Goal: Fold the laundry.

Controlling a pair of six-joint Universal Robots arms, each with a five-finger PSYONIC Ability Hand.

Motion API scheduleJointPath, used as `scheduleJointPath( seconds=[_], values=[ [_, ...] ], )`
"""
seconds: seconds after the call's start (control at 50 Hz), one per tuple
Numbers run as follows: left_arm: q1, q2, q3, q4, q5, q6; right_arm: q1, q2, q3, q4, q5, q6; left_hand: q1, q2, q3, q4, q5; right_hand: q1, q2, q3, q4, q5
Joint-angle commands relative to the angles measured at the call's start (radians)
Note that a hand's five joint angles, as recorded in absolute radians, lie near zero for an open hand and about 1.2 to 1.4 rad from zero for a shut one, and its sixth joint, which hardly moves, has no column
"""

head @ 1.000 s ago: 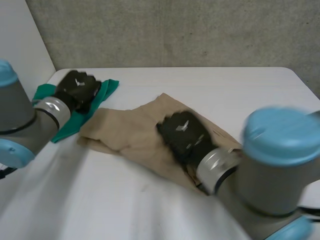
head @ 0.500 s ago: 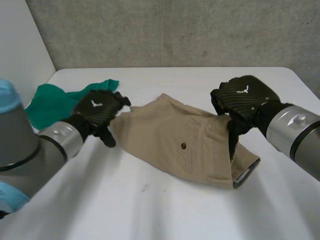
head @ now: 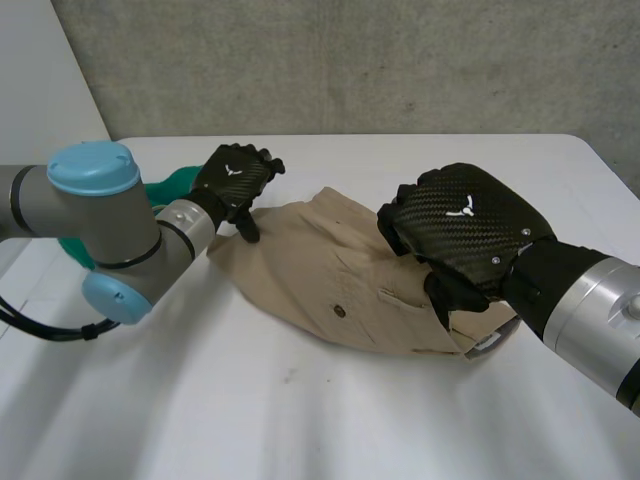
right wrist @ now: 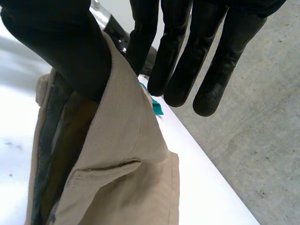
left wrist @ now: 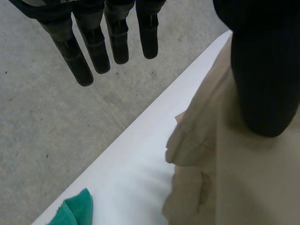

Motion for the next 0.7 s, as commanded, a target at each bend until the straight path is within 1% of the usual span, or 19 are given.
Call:
scheduleJointPath(
  seconds=[0.02, 0.14, 0.4, 0.56, 0.64, 0.7],
  values=[
    [0.037, -0.043, 0.076, -0.004, 0.06, 0.024, 0.004, 0.003, 0.017, 0.0, 0.003, -0.001, 0.117, 0.11, 0.111, 0.109, 0.1, 0.437, 0.23, 0.224, 0.21, 0.23],
    [0.066, -0.056, 0.131, -0.013, 0.063, 0.021, 0.004, 0.004, 0.028, -0.003, 0.003, -0.001, 0.158, 0.151, 0.152, 0.15, 0.141, 0.437, 0.23, 0.224, 0.21, 0.23],
    [0.107, -0.015, 0.137, -0.023, 0.08, 0.019, 0.011, 0.014, 0.028, -0.023, 0.003, -0.001, 0.164, 0.157, 0.158, 0.156, 0.147, 0.437, 0.23, 0.224, 0.21, 0.23],
    [0.106, -0.03, 0.139, -0.026, 0.103, 0.019, 0.029, 0.018, 0.028, -0.03, 0.005, -0.001, 0.164, 0.157, 0.158, 0.156, 0.147, 0.437, 0.23, 0.224, 0.21, 0.23],
    [0.09, -0.065, 0.128, -0.029, 0.14, 0.018, 0.03, 0.02, 0.028, -0.032, 0.007, -0.001, 0.164, 0.157, 0.158, 0.156, 0.147, 0.437, 0.23, 0.224, 0.21, 0.23],
    [0.086, -0.087, 0.128, -0.03, 0.149, 0.018, 0.029, 0.02, 0.028, -0.032, 0.007, -0.001, 0.164, 0.157, 0.158, 0.156, 0.147, 0.437, 0.23, 0.224, 0.21, 0.23]
  ],
)
